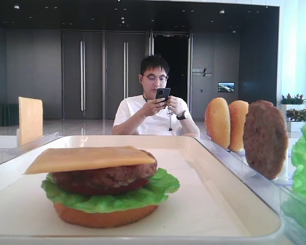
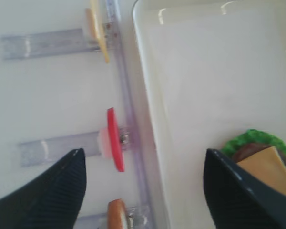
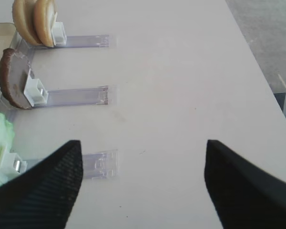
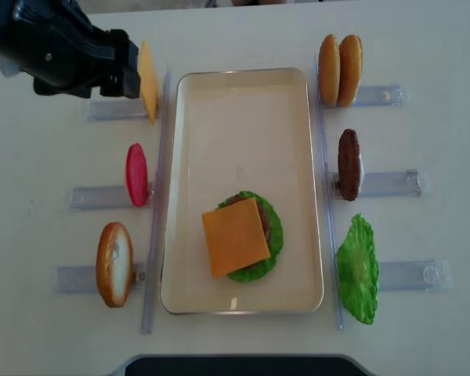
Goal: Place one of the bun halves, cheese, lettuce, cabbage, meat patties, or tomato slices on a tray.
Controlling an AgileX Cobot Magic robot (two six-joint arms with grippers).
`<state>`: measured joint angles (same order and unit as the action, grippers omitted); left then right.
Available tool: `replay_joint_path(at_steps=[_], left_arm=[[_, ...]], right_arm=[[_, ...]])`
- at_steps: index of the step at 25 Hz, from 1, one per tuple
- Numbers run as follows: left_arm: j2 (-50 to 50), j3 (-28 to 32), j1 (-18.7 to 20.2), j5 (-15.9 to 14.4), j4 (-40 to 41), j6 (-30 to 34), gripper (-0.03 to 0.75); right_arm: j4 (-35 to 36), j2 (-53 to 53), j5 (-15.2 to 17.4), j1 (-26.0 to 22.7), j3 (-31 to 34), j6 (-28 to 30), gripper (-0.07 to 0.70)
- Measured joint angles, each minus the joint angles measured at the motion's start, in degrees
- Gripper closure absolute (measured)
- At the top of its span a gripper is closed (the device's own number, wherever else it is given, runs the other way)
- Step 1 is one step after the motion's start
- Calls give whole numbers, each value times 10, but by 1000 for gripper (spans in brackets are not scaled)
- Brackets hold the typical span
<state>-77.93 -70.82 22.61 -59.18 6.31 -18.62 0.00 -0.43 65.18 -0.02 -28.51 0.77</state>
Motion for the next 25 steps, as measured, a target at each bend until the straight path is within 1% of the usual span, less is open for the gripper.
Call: replay_joint_path(at_steps=[2, 4, 6, 9, 14, 17, 18, 20, 25], left_arm=[[0, -15, 0, -40, 36, -11, 134], [0, -32, -9, -78, 65, -13, 134], [0, -50, -36, -105, 71, -14, 134], [0, -68, -97, -112, 76, -6, 134], [0, -72, -210, -117, 62, 62, 134], [0, -72, -270, -118, 39, 112, 134], [0, -72, -285, -118, 34, 126, 134], [0, -72, -307, -119, 32, 139, 134], [0, -72, -313, -119, 18, 162, 134]], right_arm=[[0, 0, 0, 0, 0, 0, 97], [0, 0, 0, 0, 0, 0, 97], [0, 0, 0, 0, 0, 0, 97], [0, 0, 0, 0, 0, 0, 97], [0, 0, 0, 0, 0, 0, 97], [0, 0, 0, 0, 0, 0, 97], [0, 0, 0, 0, 0, 0, 97], [0, 0, 0, 0, 0, 0, 97], [0, 0, 0, 0, 0, 0, 97]])
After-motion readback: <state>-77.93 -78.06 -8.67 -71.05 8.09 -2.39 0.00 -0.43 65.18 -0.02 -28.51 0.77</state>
